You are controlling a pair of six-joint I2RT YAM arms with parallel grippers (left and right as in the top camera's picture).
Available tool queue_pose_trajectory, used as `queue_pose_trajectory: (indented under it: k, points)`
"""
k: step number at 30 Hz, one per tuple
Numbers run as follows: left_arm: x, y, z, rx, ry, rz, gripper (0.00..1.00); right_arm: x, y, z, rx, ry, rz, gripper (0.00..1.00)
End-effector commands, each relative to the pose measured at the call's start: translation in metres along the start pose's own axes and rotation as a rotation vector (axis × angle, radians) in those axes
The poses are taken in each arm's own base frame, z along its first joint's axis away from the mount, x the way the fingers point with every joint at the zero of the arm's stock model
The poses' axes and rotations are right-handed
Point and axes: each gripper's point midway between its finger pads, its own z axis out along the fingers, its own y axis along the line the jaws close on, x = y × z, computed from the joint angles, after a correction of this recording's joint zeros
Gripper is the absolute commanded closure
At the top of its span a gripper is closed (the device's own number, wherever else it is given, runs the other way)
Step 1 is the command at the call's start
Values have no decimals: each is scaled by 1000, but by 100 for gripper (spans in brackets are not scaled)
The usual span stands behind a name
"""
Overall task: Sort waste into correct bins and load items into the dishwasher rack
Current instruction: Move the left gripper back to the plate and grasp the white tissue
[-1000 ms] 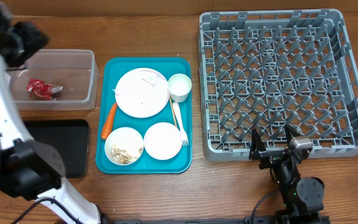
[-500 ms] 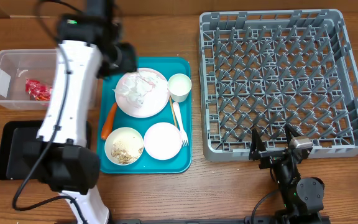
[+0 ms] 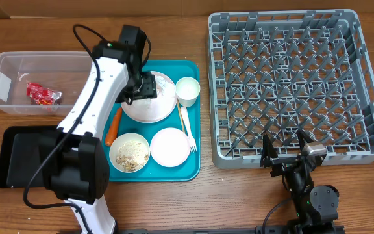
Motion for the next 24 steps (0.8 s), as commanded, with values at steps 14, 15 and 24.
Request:
queue_pose_trajectory:
  k: [14, 15, 24]
  points:
    - [3, 2, 57, 4, -45, 9, 31, 1, 0, 0, -2, -5, -3, 0]
    - [3, 2, 60, 6, -49, 9, 31, 1, 0, 0, -2, -5, -3, 0]
    - [7, 3, 84, 17, -80, 8, 30, 1, 0, 0, -2, -5, -3, 0]
